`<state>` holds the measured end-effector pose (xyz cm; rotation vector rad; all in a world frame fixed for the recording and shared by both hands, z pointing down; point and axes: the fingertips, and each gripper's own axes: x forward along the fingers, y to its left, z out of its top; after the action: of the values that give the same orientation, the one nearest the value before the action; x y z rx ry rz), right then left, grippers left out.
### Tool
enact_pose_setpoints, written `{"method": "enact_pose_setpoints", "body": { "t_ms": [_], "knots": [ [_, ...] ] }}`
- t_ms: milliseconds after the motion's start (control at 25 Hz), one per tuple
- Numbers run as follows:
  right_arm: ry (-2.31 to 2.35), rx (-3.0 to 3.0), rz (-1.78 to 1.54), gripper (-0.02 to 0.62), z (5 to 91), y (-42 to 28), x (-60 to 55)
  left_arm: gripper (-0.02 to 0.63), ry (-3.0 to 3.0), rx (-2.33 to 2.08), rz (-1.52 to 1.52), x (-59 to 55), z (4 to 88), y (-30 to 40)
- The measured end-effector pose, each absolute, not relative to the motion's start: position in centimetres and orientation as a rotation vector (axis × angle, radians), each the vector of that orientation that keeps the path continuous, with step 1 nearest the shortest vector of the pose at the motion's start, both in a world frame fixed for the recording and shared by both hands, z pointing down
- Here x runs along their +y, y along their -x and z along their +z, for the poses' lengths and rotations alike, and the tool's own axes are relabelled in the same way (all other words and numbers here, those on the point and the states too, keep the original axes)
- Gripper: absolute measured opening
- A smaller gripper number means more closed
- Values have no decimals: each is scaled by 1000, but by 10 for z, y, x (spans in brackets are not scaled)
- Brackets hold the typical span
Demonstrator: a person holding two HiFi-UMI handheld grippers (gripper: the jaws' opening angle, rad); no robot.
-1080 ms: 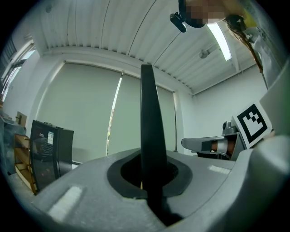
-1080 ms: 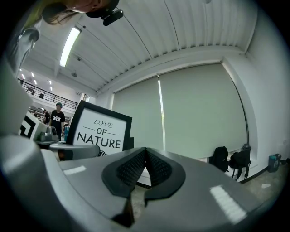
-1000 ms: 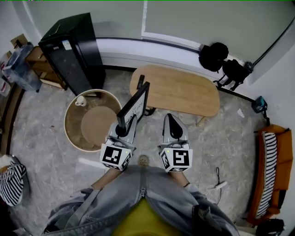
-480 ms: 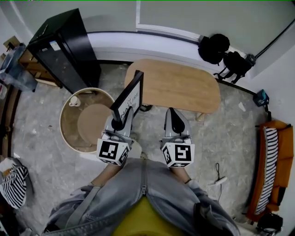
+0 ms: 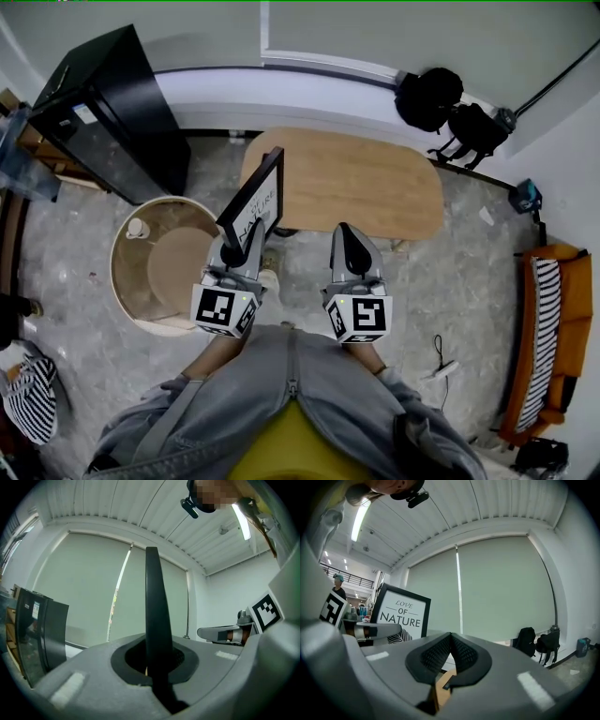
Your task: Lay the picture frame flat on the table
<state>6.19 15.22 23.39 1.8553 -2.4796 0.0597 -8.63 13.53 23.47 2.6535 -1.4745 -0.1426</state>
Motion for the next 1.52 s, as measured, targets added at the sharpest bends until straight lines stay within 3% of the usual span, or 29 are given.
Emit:
{"method": "enact_pose_setpoints", "body": {
  "t_ms": [720,1520],
  "knots": [
    [-1856,-2398,148,0,266,-43,-108,11,-2690,-1283,-63,-125,259,77],
    [-1797,-2412,261,2,291,-105,-199,12,-2634,-1071,14,-213,291,-3]
  ]
}}
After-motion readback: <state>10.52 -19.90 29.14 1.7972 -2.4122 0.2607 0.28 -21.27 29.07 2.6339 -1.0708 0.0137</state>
